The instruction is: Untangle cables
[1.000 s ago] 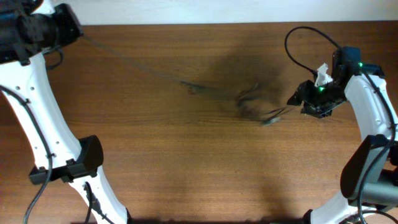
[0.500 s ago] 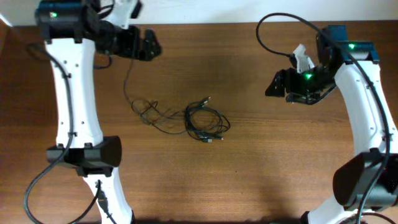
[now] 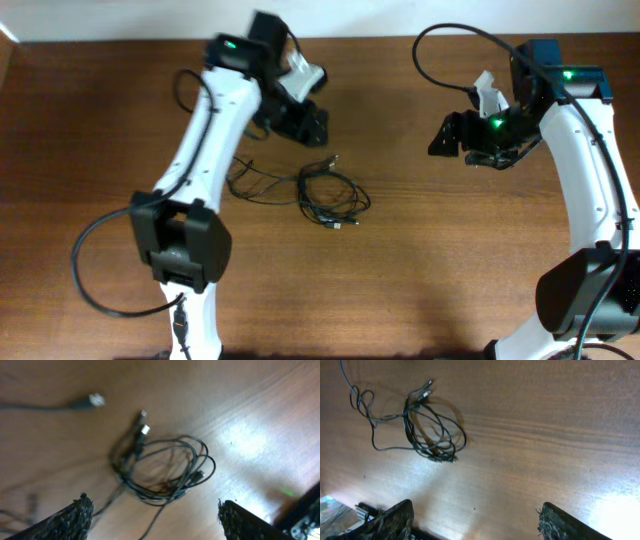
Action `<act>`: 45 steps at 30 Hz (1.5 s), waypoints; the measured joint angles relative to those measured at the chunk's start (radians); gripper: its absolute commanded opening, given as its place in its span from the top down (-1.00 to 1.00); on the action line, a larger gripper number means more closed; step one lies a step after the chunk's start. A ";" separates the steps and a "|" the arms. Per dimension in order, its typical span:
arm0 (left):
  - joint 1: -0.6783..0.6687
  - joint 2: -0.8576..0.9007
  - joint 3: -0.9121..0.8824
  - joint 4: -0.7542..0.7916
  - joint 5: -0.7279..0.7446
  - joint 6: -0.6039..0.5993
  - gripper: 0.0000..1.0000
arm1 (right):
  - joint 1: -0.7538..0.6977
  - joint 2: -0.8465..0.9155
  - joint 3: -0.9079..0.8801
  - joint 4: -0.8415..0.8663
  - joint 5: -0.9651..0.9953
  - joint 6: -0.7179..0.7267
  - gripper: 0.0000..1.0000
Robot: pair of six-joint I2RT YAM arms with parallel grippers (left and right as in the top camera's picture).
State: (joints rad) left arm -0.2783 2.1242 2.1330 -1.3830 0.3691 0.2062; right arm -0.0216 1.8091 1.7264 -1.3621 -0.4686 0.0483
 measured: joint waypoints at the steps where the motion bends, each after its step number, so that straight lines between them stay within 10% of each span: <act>1: -0.030 0.002 -0.078 0.055 -0.003 -0.029 -0.46 | 0.000 0.000 0.000 0.000 0.000 0.000 -0.64; 2: -0.065 0.002 -0.156 0.136 -0.008 -0.093 -0.18 | 0.000 0.000 0.000 0.001 0.000 0.000 -0.64; 8: -0.152 0.004 -0.406 0.354 -0.188 -0.714 -0.08 | 0.000 0.000 0.000 0.000 0.000 0.001 -0.64; 14: -0.180 0.004 -0.521 0.565 -0.259 -0.945 0.01 | 0.000 0.000 0.000 -0.003 0.000 0.000 -0.64; 27: -0.241 0.042 -0.521 0.556 -0.344 -0.968 0.10 | 0.000 0.000 0.000 -0.017 0.000 0.001 -0.64; 33: -0.241 0.053 -0.521 0.570 -0.344 -0.975 0.38 | 0.000 0.000 0.000 -0.018 0.000 0.000 -0.65; 36: -0.243 0.058 -0.521 0.566 -0.343 -0.978 0.95 | 0.000 0.000 0.000 -0.019 0.000 0.000 -0.66; 40: -0.242 0.058 -0.510 0.519 -0.343 -0.977 1.00 | 0.000 0.000 0.000 -0.018 0.000 0.000 -0.73; 45: -0.221 -0.038 -0.413 0.451 -0.191 -0.709 1.00 | 0.000 0.000 0.000 -0.014 0.000 0.000 -0.73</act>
State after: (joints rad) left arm -0.4992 2.0865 1.7203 -0.9325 0.1780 -0.5030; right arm -0.0216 1.8088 1.7264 -1.3762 -0.4686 0.0486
